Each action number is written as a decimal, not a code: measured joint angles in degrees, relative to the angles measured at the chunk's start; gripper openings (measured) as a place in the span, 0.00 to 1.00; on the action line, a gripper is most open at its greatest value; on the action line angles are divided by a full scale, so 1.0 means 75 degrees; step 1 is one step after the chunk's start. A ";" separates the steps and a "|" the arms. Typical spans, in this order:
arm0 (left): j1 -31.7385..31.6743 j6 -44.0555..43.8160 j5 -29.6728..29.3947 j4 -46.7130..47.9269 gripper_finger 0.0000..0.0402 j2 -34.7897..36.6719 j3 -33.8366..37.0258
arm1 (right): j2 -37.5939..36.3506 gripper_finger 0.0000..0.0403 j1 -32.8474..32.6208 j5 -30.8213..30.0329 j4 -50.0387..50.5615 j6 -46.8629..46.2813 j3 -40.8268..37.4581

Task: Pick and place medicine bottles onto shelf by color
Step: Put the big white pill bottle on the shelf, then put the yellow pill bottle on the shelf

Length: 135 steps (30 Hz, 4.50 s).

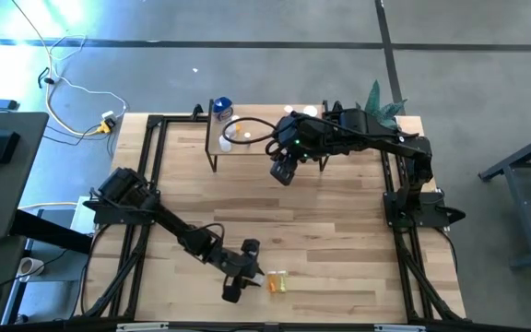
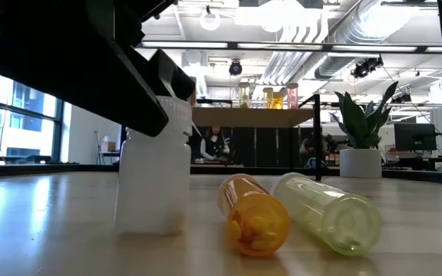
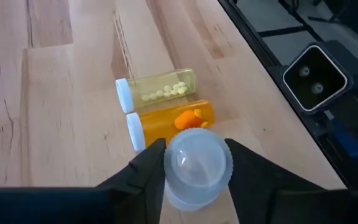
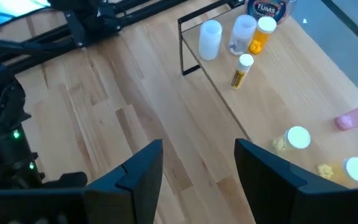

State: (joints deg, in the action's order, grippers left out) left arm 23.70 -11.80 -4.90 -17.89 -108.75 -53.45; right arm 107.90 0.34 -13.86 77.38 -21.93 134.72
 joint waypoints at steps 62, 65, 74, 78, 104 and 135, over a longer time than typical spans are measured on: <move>-0.8315 0.1937 0.0512 0.4145 0.35 0.3614 -0.2966 | -0.0280 0.47 0.2664 -0.2094 -0.0184 0.0932 0.0035; -0.8232 0.1723 0.0512 0.4278 0.35 0.3190 -0.3152 | -0.0280 0.47 0.2710 -0.2094 -0.0184 0.0935 0.0035; -0.8142 0.1589 0.0499 0.4424 0.35 0.2197 -0.3450 | -0.0280 0.47 0.2763 -0.2097 -0.0184 0.1113 0.0035; -0.8142 0.1534 0.0484 0.4422 0.35 0.1868 -0.3450 | -0.0277 0.47 0.2760 -0.2097 -0.0181 0.1136 0.0035; -0.8214 0.1510 0.0078 0.4852 0.36 0.1312 -0.3450 | -0.0277 0.47 0.2760 -0.2103 -0.0178 0.1264 0.0035; -0.8265 0.2008 -0.0060 0.4693 0.53 0.1812 -0.3450 | -0.0274 0.47 0.2757 -0.2100 -0.0181 0.1250 0.0035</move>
State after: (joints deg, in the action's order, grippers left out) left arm -38.29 3.26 -5.35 17.31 -95.16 -79.33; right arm 105.84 21.02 -29.61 76.03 -12.56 134.98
